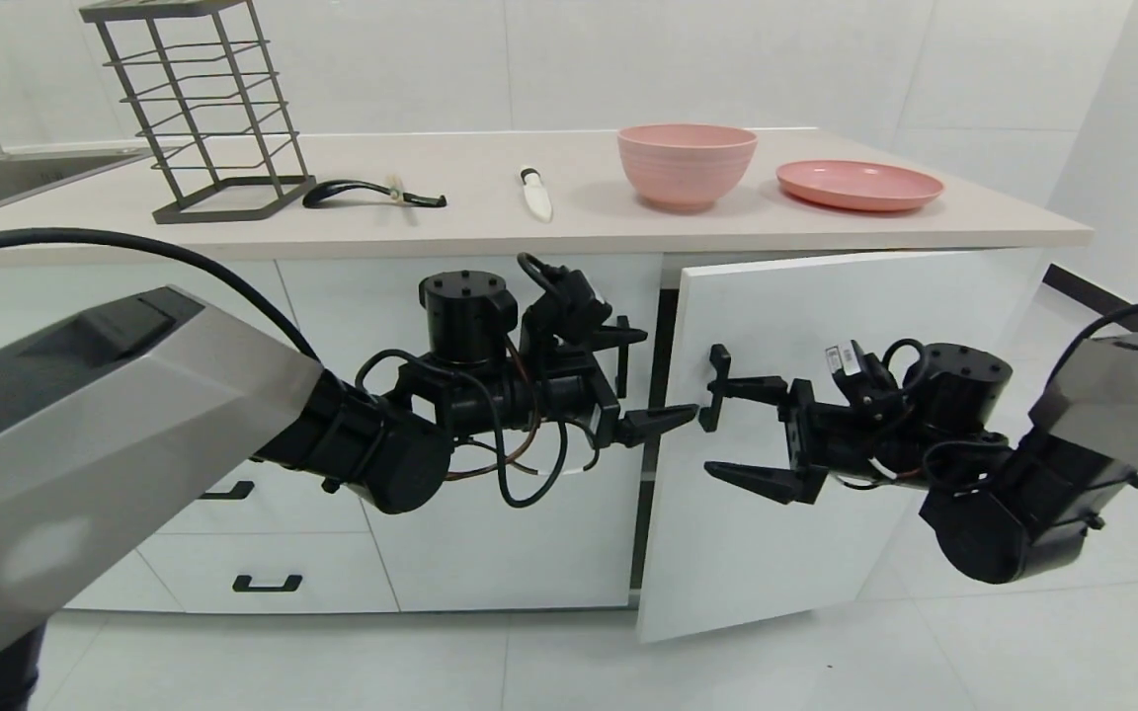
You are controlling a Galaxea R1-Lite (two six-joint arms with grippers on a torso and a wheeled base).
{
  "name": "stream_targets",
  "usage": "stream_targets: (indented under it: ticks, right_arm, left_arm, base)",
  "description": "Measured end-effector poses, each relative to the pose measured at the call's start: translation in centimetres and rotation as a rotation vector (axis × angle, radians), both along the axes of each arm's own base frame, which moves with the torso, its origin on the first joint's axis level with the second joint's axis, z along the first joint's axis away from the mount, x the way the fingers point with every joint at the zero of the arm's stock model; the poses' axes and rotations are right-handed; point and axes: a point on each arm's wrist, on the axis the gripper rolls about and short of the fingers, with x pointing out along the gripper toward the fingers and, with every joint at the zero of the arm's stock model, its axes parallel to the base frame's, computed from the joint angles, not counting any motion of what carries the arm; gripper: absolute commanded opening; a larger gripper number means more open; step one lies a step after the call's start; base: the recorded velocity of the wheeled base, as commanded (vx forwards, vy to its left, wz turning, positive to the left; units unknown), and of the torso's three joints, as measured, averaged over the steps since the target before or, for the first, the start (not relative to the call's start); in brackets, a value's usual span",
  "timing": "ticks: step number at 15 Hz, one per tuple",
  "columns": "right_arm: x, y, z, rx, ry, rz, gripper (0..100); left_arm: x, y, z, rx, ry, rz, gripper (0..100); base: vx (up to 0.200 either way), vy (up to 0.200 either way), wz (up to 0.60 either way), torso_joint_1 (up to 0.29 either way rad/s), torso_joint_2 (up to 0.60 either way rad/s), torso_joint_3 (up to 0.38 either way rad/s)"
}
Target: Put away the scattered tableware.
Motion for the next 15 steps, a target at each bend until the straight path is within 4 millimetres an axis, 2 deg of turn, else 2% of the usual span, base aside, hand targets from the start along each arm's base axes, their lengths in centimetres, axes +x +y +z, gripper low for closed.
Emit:
stream_targets:
  ticks: [4, 7, 8, 9, 12, 15]
  right_arm:
    - [-2.8, -1.7, 1.1, -0.005, 0.022, 0.008, 100]
    - [-3.4, -1.5, 1.4, -0.006, 0.019, 0.033, 100]
    - [-3.5, -1.1, 1.5, -0.006, 0.016, 0.044, 100]
    - [-3.2, -1.1, 1.6, -0.007, 0.002, 0.009, 100]
    - [-1.5, -1.6, 1.7, -0.004, -0.035, -0.057, 100]
    - [1.4, -1.2, 1.4, 0.005, -0.082, -0.145, 100]
  left_arm:
    - [1.1, -1.9, 0.3, -0.059, -0.062, -0.050, 100]
    - [2.2, -3.8, 0.2, -0.101, -0.041, -0.075, 100]
    - [1.7, -5.3, -0.2, -0.117, -0.016, -0.109, 100]
    - [1.7, -5.8, -0.2, -0.129, -0.025, -0.118, 100]
    - [0.8, -5.0, 0.2, -0.110, 0.018, -0.110, 100]
    - [-1.2, -2.5, 1.8, -0.087, 0.053, -0.085, 100]
  base:
    - [0.000, 0.000, 0.00, 0.000, 0.00, 0.000]
    - [0.000, 0.000, 0.00, 0.000, 0.00, 0.000]
    - [0.000, 0.000, 0.00, 0.000, 0.00, 0.000]
    - [0.000, 0.000, 0.00, 0.000, 0.00, 0.000]
    - [0.000, 0.000, 0.00, 0.000, 0.00, 0.000]
    - [0.000, 0.000, 0.00, 0.000, 0.00, 0.000]
